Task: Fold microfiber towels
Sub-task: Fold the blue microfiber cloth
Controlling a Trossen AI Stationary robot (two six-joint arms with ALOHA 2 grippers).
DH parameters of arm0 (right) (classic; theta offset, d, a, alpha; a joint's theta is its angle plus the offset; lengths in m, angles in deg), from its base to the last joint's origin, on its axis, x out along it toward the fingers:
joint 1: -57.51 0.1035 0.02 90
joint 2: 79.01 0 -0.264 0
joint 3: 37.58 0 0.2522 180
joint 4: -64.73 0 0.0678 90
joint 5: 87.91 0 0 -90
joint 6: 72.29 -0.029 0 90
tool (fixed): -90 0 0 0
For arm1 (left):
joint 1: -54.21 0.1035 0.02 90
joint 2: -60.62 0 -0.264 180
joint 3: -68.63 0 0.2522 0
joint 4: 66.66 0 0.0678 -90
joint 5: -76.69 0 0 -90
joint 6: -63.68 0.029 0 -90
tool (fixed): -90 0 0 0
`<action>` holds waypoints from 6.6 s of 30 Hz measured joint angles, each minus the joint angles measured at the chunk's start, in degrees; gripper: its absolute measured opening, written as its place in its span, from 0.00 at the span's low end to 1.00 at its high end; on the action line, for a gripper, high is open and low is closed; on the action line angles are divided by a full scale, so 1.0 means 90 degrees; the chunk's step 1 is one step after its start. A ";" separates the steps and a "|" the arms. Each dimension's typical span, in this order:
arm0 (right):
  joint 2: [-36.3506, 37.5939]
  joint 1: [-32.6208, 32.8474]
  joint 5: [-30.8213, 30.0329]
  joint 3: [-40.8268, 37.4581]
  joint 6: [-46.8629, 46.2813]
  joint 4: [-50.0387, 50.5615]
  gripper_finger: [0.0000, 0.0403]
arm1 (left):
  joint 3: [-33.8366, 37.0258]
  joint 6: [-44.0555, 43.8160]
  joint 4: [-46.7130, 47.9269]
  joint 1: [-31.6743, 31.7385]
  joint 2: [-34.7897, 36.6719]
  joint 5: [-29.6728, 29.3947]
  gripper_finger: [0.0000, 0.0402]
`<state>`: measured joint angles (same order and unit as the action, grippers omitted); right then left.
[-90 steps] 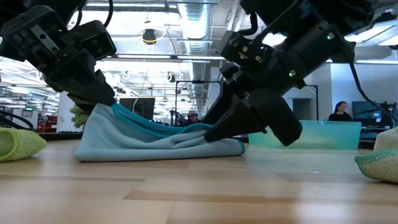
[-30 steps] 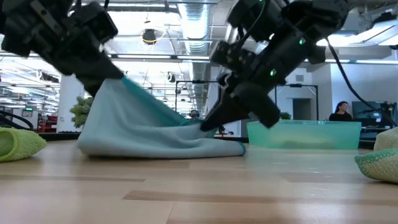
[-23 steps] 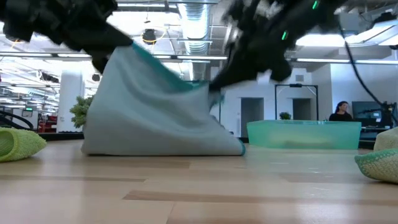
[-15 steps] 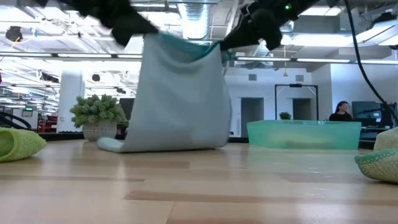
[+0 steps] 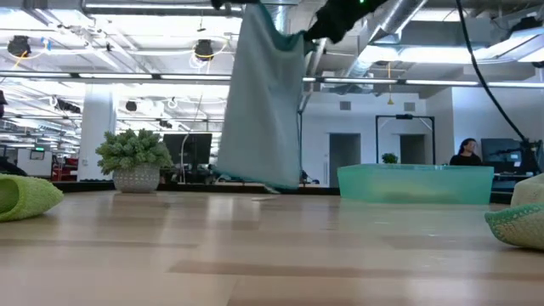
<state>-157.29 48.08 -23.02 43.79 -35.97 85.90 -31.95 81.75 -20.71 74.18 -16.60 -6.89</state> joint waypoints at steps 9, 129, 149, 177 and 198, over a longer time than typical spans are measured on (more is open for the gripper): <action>-0.1001 0.2839 0.0554 -0.0765 -0.3906 0.2348 0.00 | 0.2903 -0.1821 -0.0450 -0.3082 -0.0531 -0.0429 0.00; -0.2799 0.3964 0.2491 -0.1224 -0.5404 -0.0443 0.00 | 0.5866 -0.2799 -0.5735 -0.0713 -0.2454 -0.0434 0.00; -0.2497 0.1165 0.2263 -0.1238 -0.3766 0.0312 0.02 | 0.6458 -0.3650 -0.5305 -0.2858 -0.0418 0.0183 0.00; -0.3383 0.1517 0.2420 -0.1184 -0.4988 0.0074 0.02 | 0.6579 -0.3744 -0.2997 -0.3056 -0.0251 -0.1192 0.00; -0.3075 0.0428 0.1970 -0.1241 -0.4385 -0.0702 0.02 | 0.7182 -0.3308 -0.4881 -0.1551 -0.0659 0.0767 0.00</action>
<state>-184.97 51.93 -5.29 32.63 -75.44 79.58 32.69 51.97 -64.64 60.22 -22.53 0.01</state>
